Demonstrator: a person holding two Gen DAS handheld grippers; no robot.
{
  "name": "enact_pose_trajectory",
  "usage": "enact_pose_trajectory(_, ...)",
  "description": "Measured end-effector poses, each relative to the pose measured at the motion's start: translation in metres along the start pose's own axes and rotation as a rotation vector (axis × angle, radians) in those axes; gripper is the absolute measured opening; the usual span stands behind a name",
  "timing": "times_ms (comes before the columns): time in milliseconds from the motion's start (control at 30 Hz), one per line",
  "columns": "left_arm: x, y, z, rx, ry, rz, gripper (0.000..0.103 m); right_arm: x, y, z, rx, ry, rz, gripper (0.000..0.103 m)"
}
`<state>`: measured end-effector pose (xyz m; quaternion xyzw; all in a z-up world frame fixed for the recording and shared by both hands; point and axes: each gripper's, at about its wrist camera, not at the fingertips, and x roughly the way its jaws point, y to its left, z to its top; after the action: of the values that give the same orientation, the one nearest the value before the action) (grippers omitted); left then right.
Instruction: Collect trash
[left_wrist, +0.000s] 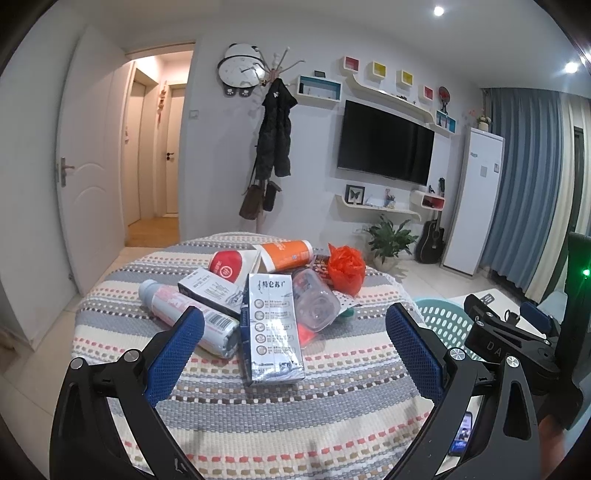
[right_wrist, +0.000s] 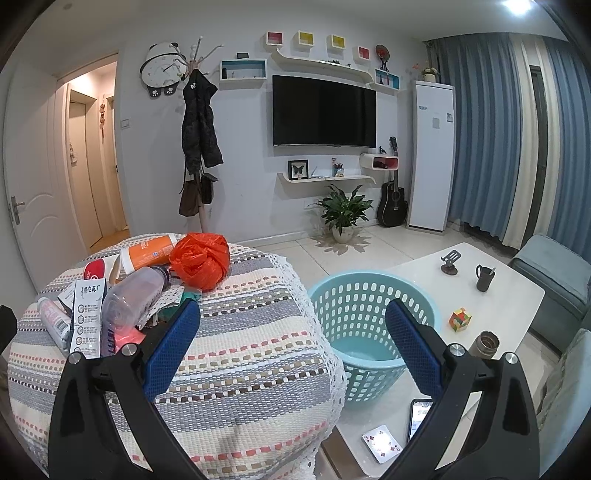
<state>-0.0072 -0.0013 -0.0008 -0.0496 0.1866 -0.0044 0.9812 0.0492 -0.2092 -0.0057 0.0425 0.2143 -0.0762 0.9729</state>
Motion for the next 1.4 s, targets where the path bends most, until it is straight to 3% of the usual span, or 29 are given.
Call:
enact_pose_trajectory(800,0.005,0.004,0.000,-0.019,0.004,0.000,0.095,0.008,0.004,0.000,-0.019,0.010,-0.008,0.096)
enact_pose_trajectory(967,0.012,0.018,-0.001,-0.066,0.026,0.010,0.095,0.013,0.007,-0.001,-0.031,0.017,-0.005,0.095)
enact_pose_trajectory(1067,0.022,0.040,-0.004,-0.112,0.060,0.052,0.095,0.018,0.012,-0.002,-0.055,0.019,0.003,0.083)
enact_pose_trajectory(1133,0.029,0.052,-0.005,-0.127,0.074,0.095,0.095,0.023,0.017,-0.004,-0.074,0.033,0.019,0.065)
enact_pose_trajectory(1200,0.037,0.065,-0.006,-0.137,0.091,0.129,0.095,0.030,0.023,-0.007,-0.095,0.054,0.035,0.059)
enact_pose_trajectory(1333,0.067,0.087,-0.007,-0.171,0.174,0.158,0.094,0.041,0.030,-0.012,-0.110,0.078,0.054,0.058)
enact_pose_trajectory(1400,0.091,0.094,-0.010,-0.170,0.254,0.155,0.092,0.046,0.031,-0.013,-0.113,0.089,0.058,0.058)
